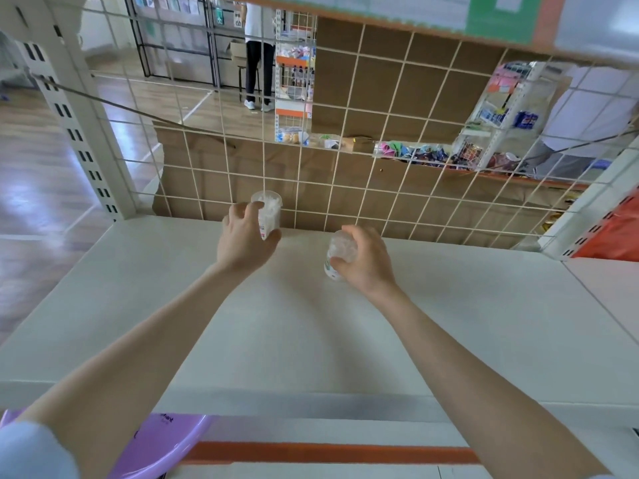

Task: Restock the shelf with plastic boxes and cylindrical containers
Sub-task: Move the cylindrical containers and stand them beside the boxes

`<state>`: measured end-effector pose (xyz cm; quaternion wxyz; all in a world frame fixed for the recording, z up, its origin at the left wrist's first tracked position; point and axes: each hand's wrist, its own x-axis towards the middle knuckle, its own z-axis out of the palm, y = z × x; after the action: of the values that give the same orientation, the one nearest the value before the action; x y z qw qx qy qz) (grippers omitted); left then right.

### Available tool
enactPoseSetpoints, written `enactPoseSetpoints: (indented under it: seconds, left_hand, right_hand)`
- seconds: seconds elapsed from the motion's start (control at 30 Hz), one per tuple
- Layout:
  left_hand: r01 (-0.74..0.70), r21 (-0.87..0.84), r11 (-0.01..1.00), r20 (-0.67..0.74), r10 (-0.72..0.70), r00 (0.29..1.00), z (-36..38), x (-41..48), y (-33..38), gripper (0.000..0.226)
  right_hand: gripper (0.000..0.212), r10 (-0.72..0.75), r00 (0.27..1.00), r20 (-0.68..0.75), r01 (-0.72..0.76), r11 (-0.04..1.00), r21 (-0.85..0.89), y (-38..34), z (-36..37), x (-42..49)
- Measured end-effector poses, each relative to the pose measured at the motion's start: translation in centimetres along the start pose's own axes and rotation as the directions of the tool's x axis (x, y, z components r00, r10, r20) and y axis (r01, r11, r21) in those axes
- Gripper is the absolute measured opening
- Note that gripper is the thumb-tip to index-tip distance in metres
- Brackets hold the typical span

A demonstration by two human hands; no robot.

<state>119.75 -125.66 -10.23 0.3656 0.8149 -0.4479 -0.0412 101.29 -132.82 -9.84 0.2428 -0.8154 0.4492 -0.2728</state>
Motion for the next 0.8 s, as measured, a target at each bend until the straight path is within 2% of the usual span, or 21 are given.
enactPoseSetpoints:
  seconds: [0.07,0.3,0.47,0.63,0.8]
  left_hand:
    - [-0.010,0.054,0.998,0.010,0.009,1.000,0.2,1.2,0.4,0.057]
    - [0.015,0.175,0.985,0.105,-0.034,0.994,1.4,4.0,1.8,0.050]
    - [0.074,0.131,0.989,0.045,-0.081,0.996,1.9,3.8,1.7,0.045]
    - [0.054,-0.003,0.999,-0.027,-0.054,0.998,1.0,3.4,0.0,0.046]
    - [0.058,-0.374,0.926,0.015,-0.057,0.998,-0.6,2.8,-0.9,0.041]
  right_hand:
    - [0.056,0.021,1.000,0.005,-0.021,0.997,-0.072,0.3,-0.5,0.1]
    - [0.052,0.076,0.996,0.050,-0.070,0.992,-0.102,1.5,-0.9,-0.1]
    - [0.051,0.100,0.993,0.060,-0.092,0.988,-0.124,1.7,-0.9,-0.3]
    - [0.041,0.064,0.997,0.039,-0.054,0.976,-0.209,0.5,-1.0,-0.1]
    - [0.038,-0.114,0.992,-0.060,0.101,0.977,-0.190,-2.3,-1.4,0.4]
